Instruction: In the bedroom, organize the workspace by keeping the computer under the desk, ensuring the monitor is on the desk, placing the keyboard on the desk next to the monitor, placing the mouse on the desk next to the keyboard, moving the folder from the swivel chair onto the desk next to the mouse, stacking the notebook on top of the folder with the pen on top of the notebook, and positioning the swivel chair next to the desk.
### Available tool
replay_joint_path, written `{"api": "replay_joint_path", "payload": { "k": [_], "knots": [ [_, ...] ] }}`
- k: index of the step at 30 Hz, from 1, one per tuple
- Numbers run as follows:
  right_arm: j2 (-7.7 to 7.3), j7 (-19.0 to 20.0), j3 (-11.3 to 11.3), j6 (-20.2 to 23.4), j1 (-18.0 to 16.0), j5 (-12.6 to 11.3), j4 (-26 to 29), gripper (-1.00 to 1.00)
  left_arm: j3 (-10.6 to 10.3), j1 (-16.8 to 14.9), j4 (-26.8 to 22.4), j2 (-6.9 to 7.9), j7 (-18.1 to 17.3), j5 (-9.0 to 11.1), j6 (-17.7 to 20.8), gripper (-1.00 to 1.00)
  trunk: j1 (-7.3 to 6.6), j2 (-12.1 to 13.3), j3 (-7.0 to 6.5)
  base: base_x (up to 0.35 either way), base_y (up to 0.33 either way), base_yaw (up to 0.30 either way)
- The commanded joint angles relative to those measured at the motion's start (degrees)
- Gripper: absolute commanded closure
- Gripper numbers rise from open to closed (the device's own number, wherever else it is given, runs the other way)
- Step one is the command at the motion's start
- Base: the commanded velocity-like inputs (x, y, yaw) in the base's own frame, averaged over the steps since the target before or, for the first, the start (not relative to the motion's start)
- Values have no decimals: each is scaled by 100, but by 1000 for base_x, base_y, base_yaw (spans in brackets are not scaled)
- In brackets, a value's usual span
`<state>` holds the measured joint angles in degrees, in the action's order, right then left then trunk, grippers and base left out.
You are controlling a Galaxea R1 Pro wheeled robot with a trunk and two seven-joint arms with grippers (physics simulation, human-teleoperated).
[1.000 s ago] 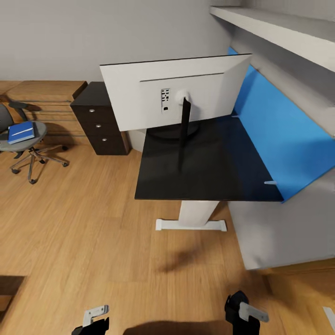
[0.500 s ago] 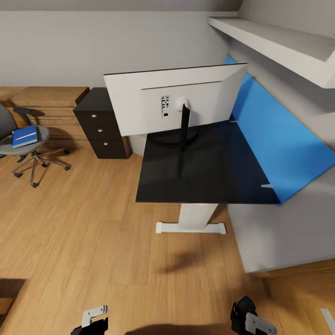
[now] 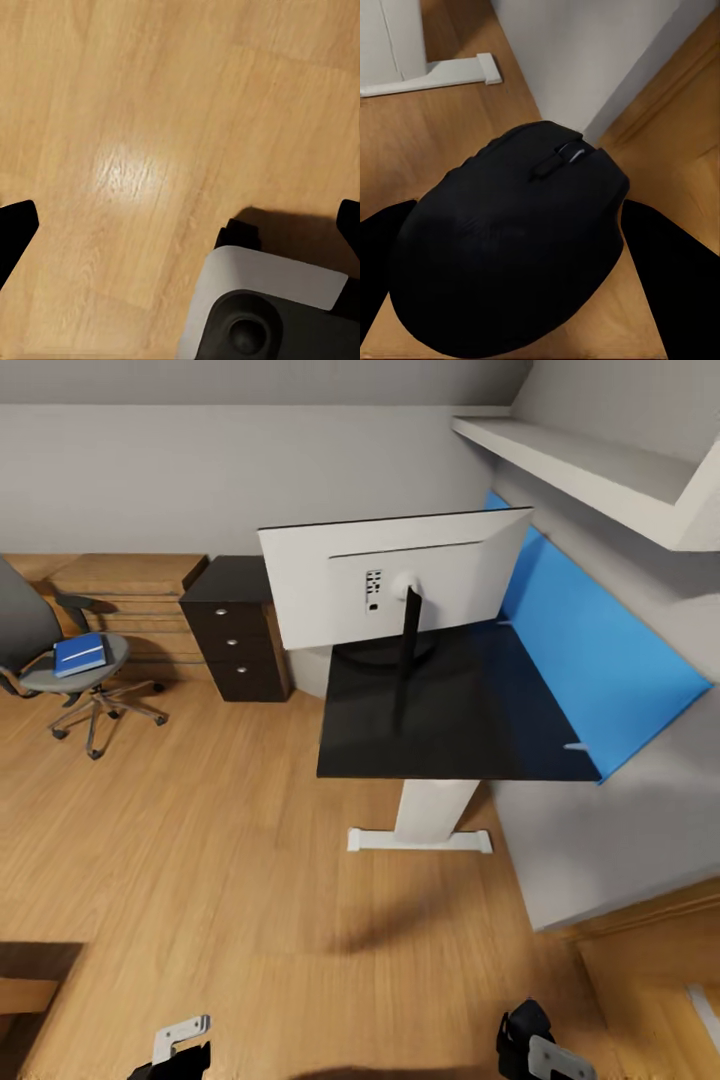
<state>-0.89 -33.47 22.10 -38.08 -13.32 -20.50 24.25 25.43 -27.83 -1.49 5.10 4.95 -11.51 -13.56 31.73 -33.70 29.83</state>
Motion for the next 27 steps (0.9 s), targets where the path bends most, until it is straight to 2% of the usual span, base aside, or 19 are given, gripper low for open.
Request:
{"api": "replay_joint_path", "payload": {
  "k": [1, 9, 20, 22, 24, 27],
  "knots": [
    [-3, -46, 49, -15, -4, -33, 2, 100, 32, -6, 10, 9, 24, -27, -24, -100, -23, 35, -22, -257, 197, 0],
    [2, -46, 52, -35, -4, -27, 1, 100, 32, -3, 9, 24, 31, 18, -24, -100, -199, 356, -238, -229, 174, 0],
    [20, -46, 73, -337, -4, 27, -135, 100, 32, -4, 9, 20, 32, 17, -24, -100, -441, 797, -536, -26, 18, 2],
    [39, -48, 74, -360, -4, 136, -168, 100, 32, -3, 9, 18, 32, 17, -24, -100, -485, 877, -591, -2, 1, 50],
    [162, -53, 67, -376, -4, 390, -218, 100, 32, -3, 9, 17, 32, 14, -24, -100, -529, 958, -644, -1, 0, 114],
    [251, -54, 61, -391, -4, 547, -353, 100, 32, -3, 9, 11, 30, 10, -24, -100, -594, 1078, -722, 0, 0, 149]
  ]
}}
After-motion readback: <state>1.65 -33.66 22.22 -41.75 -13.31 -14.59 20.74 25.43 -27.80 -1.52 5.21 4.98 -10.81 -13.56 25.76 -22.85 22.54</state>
